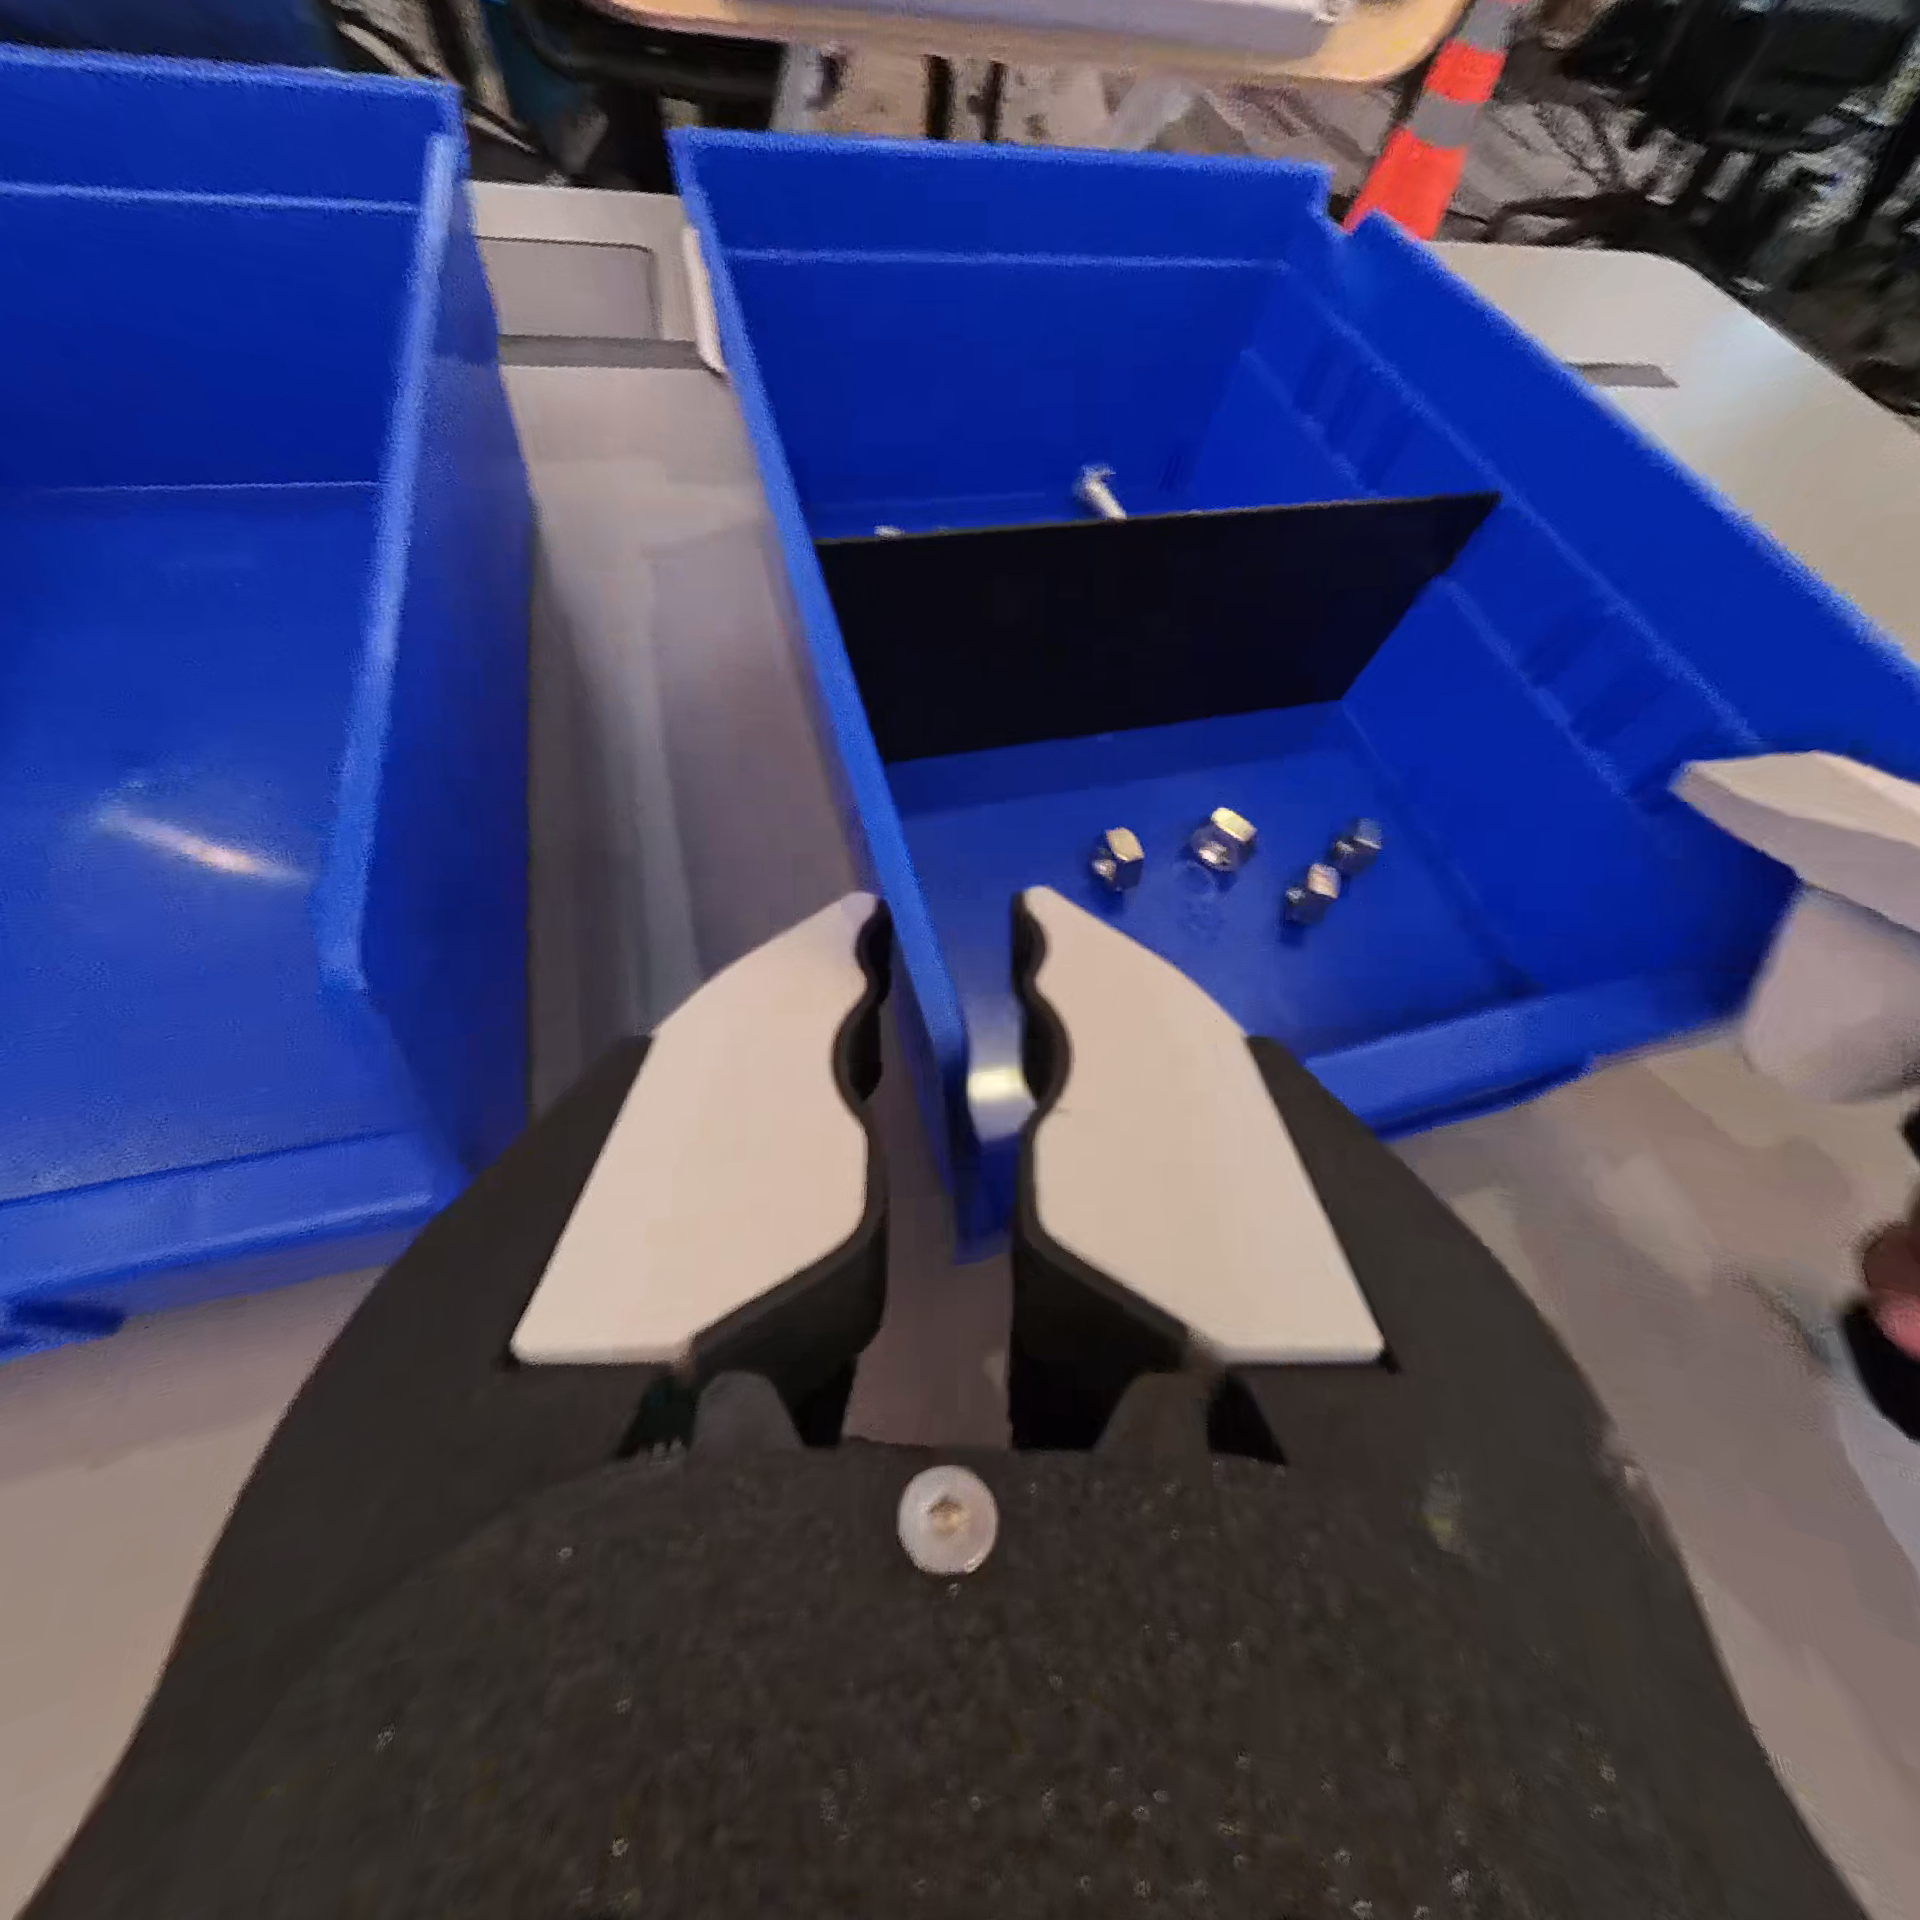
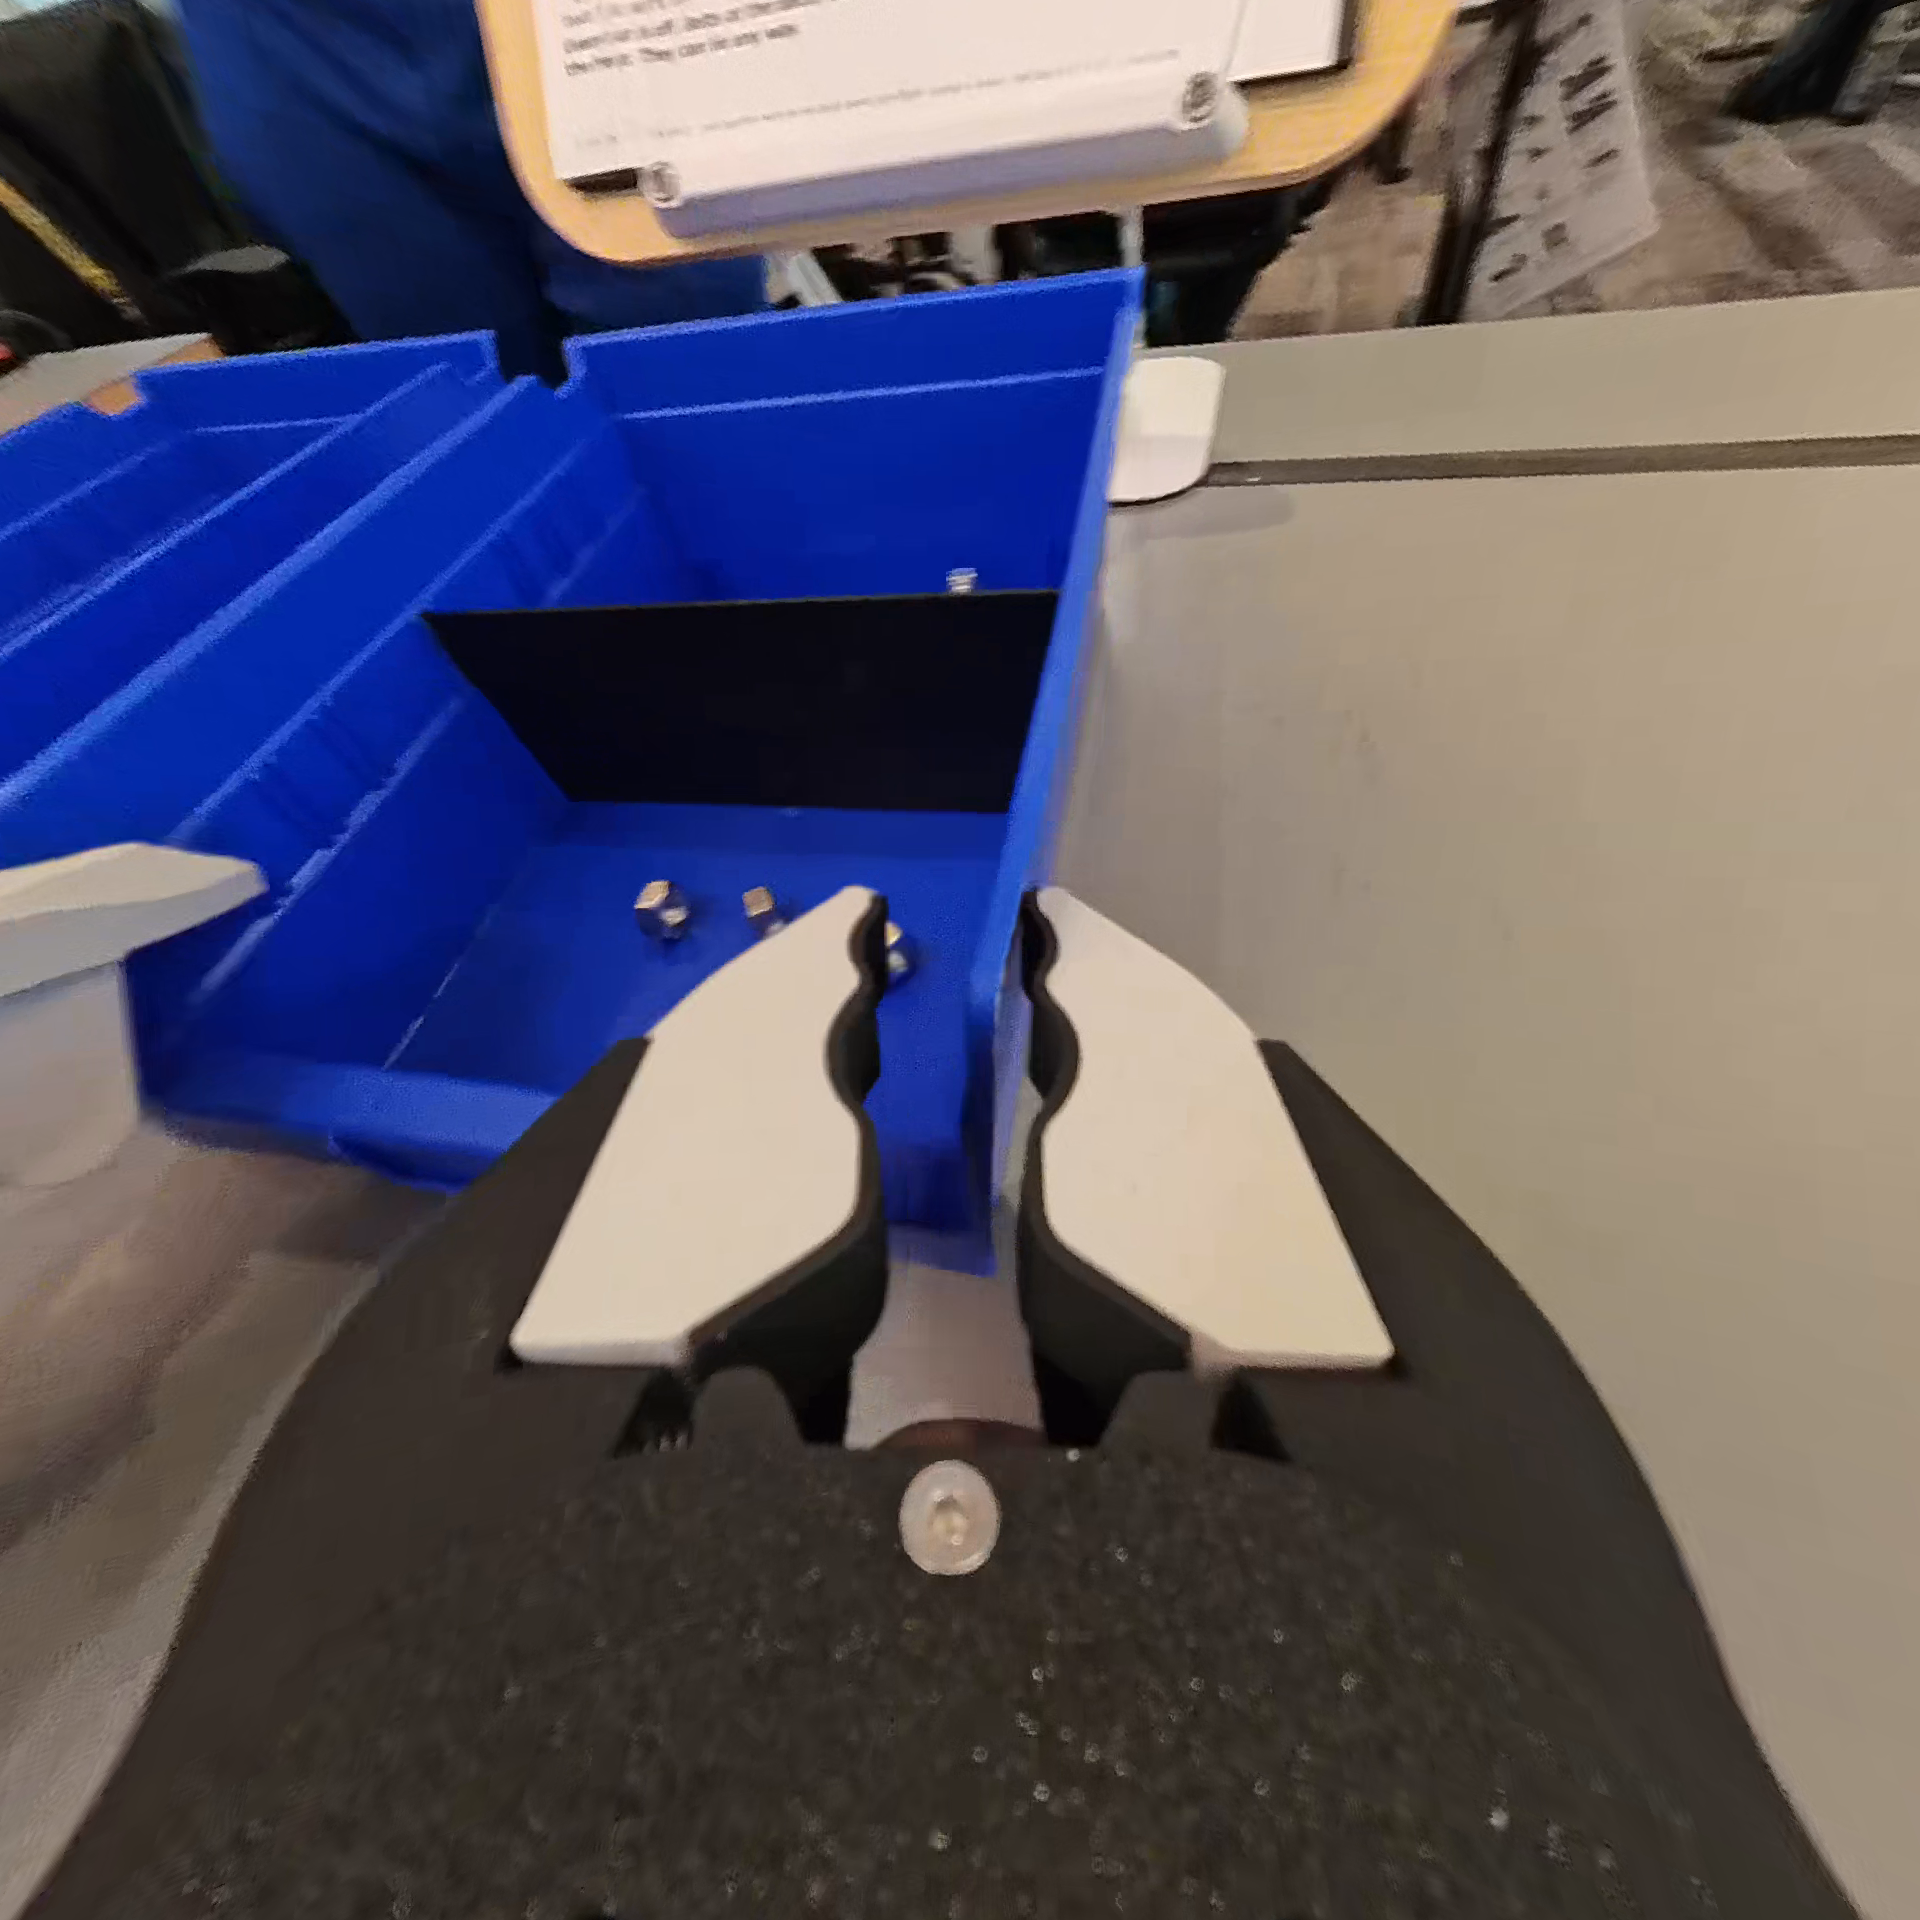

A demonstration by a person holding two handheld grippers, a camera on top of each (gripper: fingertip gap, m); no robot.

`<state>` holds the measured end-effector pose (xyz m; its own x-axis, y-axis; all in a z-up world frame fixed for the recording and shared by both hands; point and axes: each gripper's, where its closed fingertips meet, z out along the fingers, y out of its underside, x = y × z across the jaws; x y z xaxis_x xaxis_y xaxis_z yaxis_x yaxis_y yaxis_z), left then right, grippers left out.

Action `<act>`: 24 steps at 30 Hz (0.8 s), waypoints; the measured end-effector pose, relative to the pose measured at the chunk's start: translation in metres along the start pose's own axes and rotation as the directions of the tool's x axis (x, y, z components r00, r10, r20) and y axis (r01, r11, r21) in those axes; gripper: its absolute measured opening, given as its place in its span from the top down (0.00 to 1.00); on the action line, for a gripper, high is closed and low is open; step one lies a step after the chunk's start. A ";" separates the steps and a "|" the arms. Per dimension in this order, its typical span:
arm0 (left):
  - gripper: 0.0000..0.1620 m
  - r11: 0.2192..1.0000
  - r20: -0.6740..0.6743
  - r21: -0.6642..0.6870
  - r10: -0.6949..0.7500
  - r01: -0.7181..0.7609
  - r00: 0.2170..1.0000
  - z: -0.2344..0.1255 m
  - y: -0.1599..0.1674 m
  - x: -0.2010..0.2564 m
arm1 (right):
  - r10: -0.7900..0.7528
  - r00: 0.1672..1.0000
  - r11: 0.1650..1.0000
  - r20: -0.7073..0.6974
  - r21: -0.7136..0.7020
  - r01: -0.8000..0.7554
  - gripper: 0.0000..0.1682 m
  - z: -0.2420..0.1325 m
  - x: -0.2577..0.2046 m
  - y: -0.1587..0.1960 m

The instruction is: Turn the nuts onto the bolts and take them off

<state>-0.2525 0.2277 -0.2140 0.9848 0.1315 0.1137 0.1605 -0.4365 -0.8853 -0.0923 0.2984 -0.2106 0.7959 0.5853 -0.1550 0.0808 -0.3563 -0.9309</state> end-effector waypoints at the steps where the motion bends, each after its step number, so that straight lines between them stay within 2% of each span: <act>1: 0.79 1.000 -0.051 -0.014 -0.004 0.003 0.999 -0.006 0.001 0.006 | -0.006 0.999 1.000 0.054 -0.001 0.006 0.80 -0.005 -0.004 0.000; 2: 0.70 1.000 -0.104 -0.015 -0.011 0.009 0.994 -0.016 0.001 0.013 | -0.022 0.995 1.000 0.095 0.024 0.020 0.76 -0.013 -0.006 -0.003; 3: 0.66 1.000 -0.160 0.002 -0.023 0.024 0.987 -0.030 -0.002 0.018 | -0.065 0.988 0.996 0.143 0.068 0.056 0.75 -0.024 -0.009 -0.006; 5: 0.60 0.996 -0.296 0.023 -0.071 0.082 0.952 -0.064 -0.006 0.028 | -0.188 0.959 0.973 0.211 0.170 0.153 0.70 -0.049 -0.014 -0.012; 7: 0.56 0.995 -0.388 0.003 -0.095 0.104 0.917 -0.099 -0.001 0.025 | -0.210 0.953 0.953 0.218 0.262 0.150 0.70 -0.070 -0.014 -0.024; 10: 0.55 0.995 -0.343 0.046 -0.065 0.085 0.937 -0.136 0.006 -0.022 | -0.175 0.932 0.938 0.317 0.342 0.060 0.70 -0.096 -0.032 -0.033; 12: 0.56 0.997 -0.176 0.063 -0.026 0.038 0.984 -0.145 0.009 -0.084 | -0.189 0.899 0.923 0.394 0.383 0.026 0.70 -0.110 -0.055 -0.036; 15: 0.57 0.999 0.059 0.034 -0.020 0.018 0.998 -0.141 0.009 -0.182 | -0.251 0.859 0.919 0.446 0.389 0.067 0.70 -0.116 -0.093 -0.029; 17: 0.57 0.999 0.137 0.006 -0.046 0.046 0.990 -0.128 0.006 -0.229 | -0.273 0.828 0.929 0.489 0.359 0.094 0.71 -0.115 -0.119 -0.018; 21: 0.60 0.991 0.139 -0.031 -0.125 0.131 0.982 -0.090 -0.004 -0.269 | -0.263 0.784 0.954 0.562 0.275 0.122 0.71 -0.116 -0.162 0.007; 24: 0.77 0.993 0.125 -0.035 -0.106 0.111 0.986 -0.067 -0.017 -0.272 | -0.246 0.760 0.968 0.601 0.197 0.157 0.71 -0.111 -0.188 0.025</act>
<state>-0.5187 0.1395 -0.2001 0.9460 0.2873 0.1498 0.2714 -0.4501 -0.8507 -0.1732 0.0984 -0.1681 0.2247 0.9704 -0.0881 0.0850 -0.1096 -0.9903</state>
